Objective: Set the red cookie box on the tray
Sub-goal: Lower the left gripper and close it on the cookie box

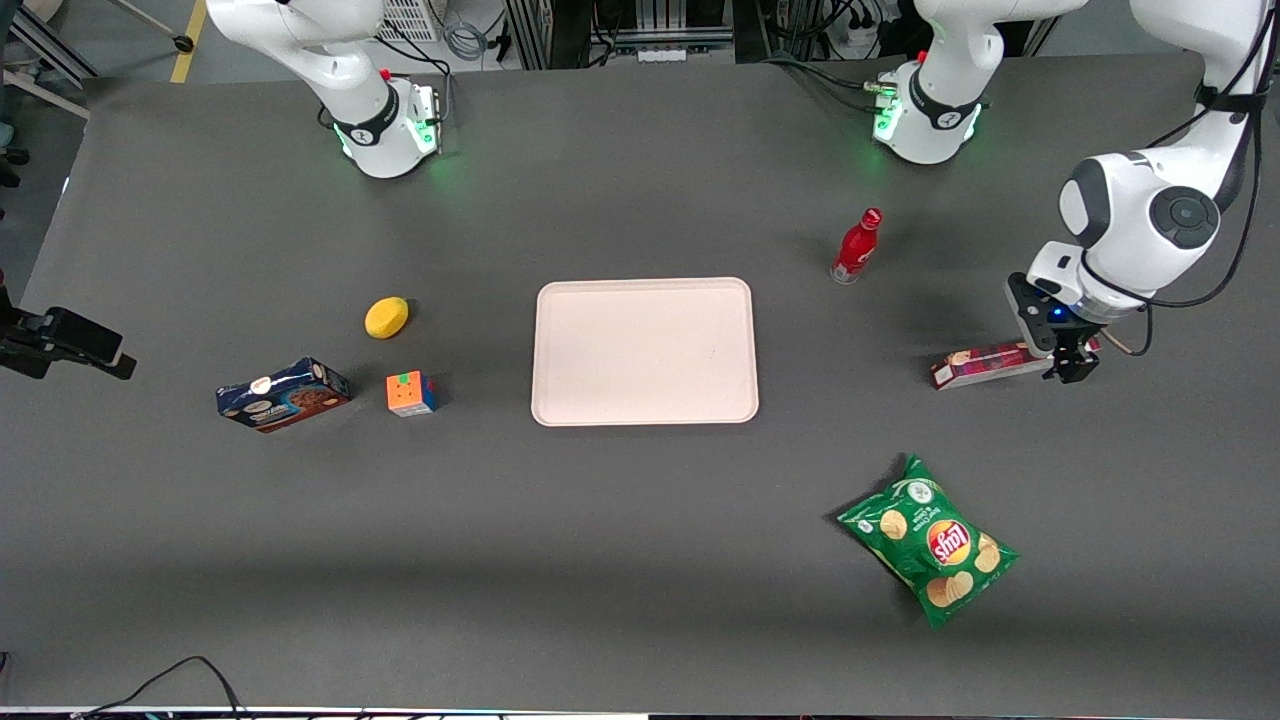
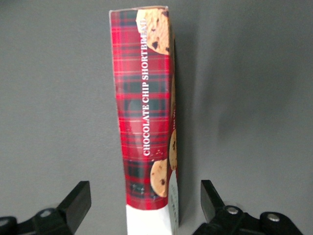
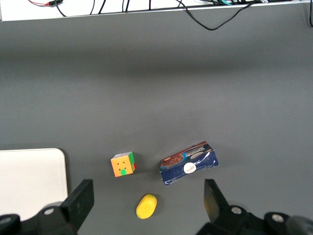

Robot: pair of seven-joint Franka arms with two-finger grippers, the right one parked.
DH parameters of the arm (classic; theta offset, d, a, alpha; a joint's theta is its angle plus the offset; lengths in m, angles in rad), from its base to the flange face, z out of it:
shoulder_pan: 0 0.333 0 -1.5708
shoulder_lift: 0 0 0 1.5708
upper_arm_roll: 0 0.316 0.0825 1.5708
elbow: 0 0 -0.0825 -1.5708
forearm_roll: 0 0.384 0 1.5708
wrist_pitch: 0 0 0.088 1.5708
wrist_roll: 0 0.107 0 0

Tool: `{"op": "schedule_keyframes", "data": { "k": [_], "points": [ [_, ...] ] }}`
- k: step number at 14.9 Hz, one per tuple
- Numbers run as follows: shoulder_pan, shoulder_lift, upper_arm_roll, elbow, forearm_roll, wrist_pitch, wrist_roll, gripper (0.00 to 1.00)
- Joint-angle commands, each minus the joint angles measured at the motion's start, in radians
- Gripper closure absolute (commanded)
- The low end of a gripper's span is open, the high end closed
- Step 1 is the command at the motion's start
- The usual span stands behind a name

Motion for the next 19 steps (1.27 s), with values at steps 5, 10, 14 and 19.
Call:
{"op": "schedule_keyframes", "data": {
  "k": [5,10,14,19],
  "points": [
    [0.004,0.05,0.0,-0.013,-0.082,-0.004,0.03,0.0],
    [-0.002,0.074,-0.008,-0.008,-0.091,0.008,0.03,0.27],
    [-0.011,0.085,-0.011,0.015,-0.103,0.013,0.029,0.84],
    [-0.017,0.1,-0.019,0.097,-0.113,-0.009,0.023,0.95]
  ]
}}
